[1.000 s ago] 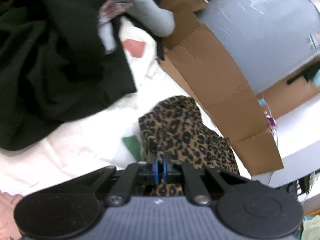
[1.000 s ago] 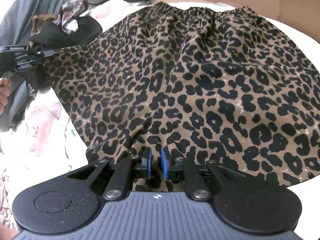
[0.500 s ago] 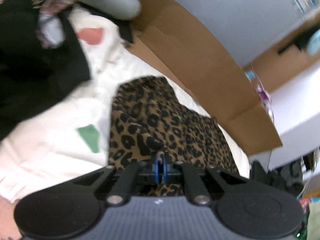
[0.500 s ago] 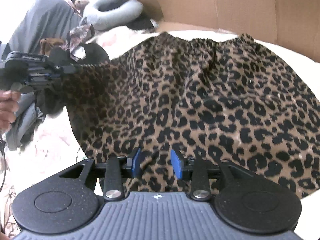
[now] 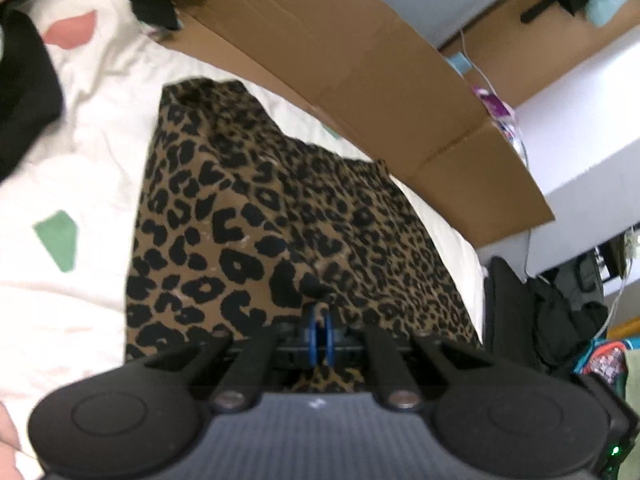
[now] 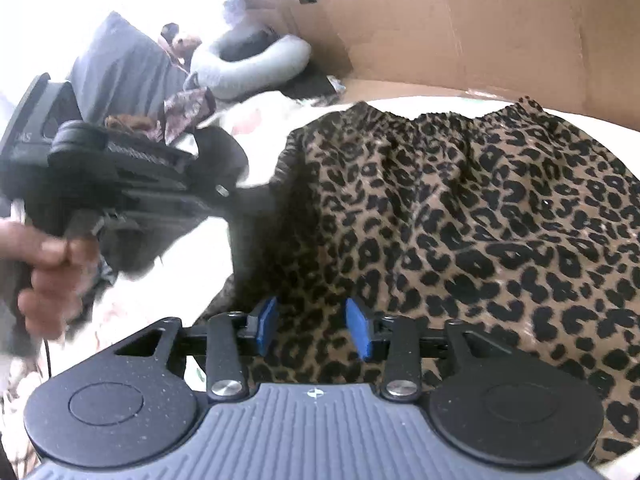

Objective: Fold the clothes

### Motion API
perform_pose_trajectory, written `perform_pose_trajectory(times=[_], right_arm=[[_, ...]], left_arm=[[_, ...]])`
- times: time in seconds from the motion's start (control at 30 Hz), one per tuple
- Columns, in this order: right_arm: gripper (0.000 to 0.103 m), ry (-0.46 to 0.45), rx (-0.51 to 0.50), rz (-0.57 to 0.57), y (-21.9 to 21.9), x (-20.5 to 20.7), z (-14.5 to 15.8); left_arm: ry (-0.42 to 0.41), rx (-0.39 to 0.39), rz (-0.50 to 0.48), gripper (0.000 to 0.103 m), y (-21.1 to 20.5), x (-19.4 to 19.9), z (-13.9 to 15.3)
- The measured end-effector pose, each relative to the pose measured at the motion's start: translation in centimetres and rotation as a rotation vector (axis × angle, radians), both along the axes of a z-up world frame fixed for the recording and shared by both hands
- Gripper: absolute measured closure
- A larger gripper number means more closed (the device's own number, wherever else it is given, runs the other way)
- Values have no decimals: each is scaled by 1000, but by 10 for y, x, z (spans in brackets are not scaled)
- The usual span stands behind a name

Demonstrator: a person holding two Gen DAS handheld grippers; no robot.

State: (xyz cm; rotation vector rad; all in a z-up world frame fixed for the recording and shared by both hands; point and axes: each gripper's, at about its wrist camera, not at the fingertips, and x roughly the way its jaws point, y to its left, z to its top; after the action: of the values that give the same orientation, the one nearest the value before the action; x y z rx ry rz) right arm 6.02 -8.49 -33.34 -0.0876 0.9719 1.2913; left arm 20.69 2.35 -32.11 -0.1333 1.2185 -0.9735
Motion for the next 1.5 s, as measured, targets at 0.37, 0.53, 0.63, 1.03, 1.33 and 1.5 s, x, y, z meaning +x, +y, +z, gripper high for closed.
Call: perform_pose_trajectory(times=[0.37, 0.53, 0.63, 1.03, 1.33, 1.5], right_arm=[[56, 23, 16, -36, 17, -6, -5], [56, 25, 5, -86, 24, -3, -9], [57, 8, 6, -82, 30, -6, -10], [102, 15, -26, -107, 32, 0, -18], [102, 36, 13, -198, 9, 26, 7], [102, 42, 21, -233, -7, 41, 19]], left_arm=[[27, -16, -49, 98, -27, -22, -2], [32, -28, -55, 98, -31, -27, -2], [35, -32, -58, 97, -32, -30, -3], [30, -67, -66, 90, -28, -26, 0], [-56, -57, -5, 73, -5, -2, 8], [-56, 27, 15, 65, 2, 2, -10]])
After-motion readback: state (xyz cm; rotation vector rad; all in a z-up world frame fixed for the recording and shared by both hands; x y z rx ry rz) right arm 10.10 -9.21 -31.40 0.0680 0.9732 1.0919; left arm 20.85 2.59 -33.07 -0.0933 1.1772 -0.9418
